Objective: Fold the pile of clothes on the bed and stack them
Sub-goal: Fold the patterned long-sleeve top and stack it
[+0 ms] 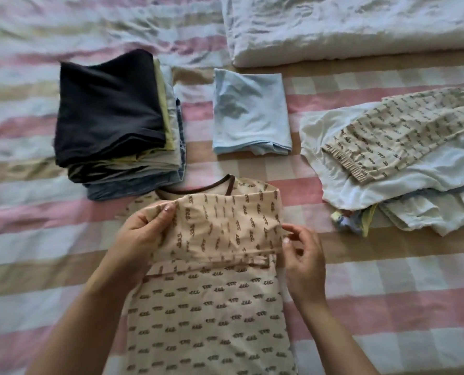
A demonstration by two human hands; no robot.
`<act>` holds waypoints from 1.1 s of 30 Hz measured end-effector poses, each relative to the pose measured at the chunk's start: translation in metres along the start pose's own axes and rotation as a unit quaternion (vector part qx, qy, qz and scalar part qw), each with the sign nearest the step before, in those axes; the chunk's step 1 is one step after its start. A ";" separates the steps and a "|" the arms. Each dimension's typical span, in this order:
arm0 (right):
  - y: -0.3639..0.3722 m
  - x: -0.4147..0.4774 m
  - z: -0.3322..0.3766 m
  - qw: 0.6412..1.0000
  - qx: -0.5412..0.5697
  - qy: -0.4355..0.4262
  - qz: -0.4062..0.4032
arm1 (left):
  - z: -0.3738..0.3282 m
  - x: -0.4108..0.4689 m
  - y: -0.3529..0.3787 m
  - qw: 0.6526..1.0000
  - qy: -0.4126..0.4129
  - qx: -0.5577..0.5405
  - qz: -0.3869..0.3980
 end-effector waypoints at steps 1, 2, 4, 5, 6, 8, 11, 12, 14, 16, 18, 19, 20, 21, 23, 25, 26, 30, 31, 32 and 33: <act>0.008 0.003 -0.004 1.000 -0.021 0.003 0.017 | 0.004 0.002 -0.015 1.000 -0.016 0.000 -0.010; 0.016 0.005 -0.007 0.998 -0.050 0.000 0.033 | 0.010 0.005 -0.032 0.999 -0.035 0.000 -0.029; 0.027 0.011 -0.009 0.989 -0.138 -0.033 0.045 | 0.026 0.010 -0.061 0.993 -0.083 -0.007 -0.087; 0.032 0.013 -0.007 0.979 -0.187 -0.061 0.050 | 0.035 0.012 -0.076 0.987 -0.102 -0.006 -0.122; 0.038 0.015 -0.005 0.967 -0.229 -0.092 0.060 | 0.043 0.015 -0.089 0.982 -0.110 0.017 -0.150; 0.051 0.018 -0.003 0.938 -0.296 -0.155 0.087 | 0.058 0.019 -0.112 0.965 -0.116 0.134 -0.192; 0.069 0.021 -0.017 0.897 -0.369 -0.145 0.197 | 0.067 0.016 -0.124 0.907 -0.075 0.311 -0.272; 0.073 0.022 -0.028 0.879 -0.398 -0.124 0.232 | 0.067 0.013 -0.122 0.879 -0.034 0.373 -0.296; 0.075 0.021 -0.047 0.849 -0.450 -0.094 0.261 | 0.069 0.008 -0.106 0.810 0.069 0.506 -0.290; 0.077 0.020 -0.053 0.838 -0.475 -0.088 0.256 | 0.081 0.005 -0.086 0.765 0.136 0.595 -0.205; 0.077 0.019 -0.054 0.833 -0.485 -0.086 0.251 | 0.101 0.007 -0.075 0.736 0.103 0.661 -0.105; 0.077 0.019 -0.055 0.834 -0.485 -0.081 0.251 | 0.111 0.009 -0.072 0.716 0.077 0.689 -0.076; 0.078 0.018 -0.055 0.835 -0.482 -0.078 0.255 | 0.120 0.011 -0.073 0.700 0.062 0.708 -0.065; 0.078 0.017 -0.052 0.839 -0.473 -0.078 0.257 | 0.126 0.011 -0.075 0.691 0.056 0.718 -0.063; 0.077 0.016 -0.039 0.866 -0.436 -0.099 0.224 | 0.124 0.012 -0.077 0.710 0.069 0.697 -0.071; 0.071 0.024 -0.018 0.914 -0.359 -0.129 0.138 | 0.109 0.014 -0.084 0.753 0.093 0.640 -0.123; 0.069 0.034 -0.010 0.927 -0.334 -0.135 0.104 | 0.100 0.018 -0.091 0.771 0.096 0.607 -0.169; 0.077 0.095 0.004 0.927 -0.357 -0.055 0.101 | 0.064 0.044 -0.129 0.826 0.005 0.468 -0.314; 0.079 0.109 0.006 0.919 -0.376 -0.032 0.116 | 0.056 0.051 -0.137 0.831 -0.013 0.452 -0.323; 0.082 0.120 0.006 0.911 -0.391 -0.018 0.134 | 0.050 0.056 -0.143 0.844 -0.014 0.433 -0.317; 0.084 0.128 0.007 0.905 -0.396 -0.009 0.153 | 0.045 0.060 -0.147 0.865 -0.008 0.403 -0.298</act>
Point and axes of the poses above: each hand's wrist, its own x-axis towards the middle knuckle, its own y-axis out of the palm, z = x × y, the point moved 4 cm from there along x, towards the middle knuckle, and after that the axes turned 3 degrees about z, right-handed, at the moved point
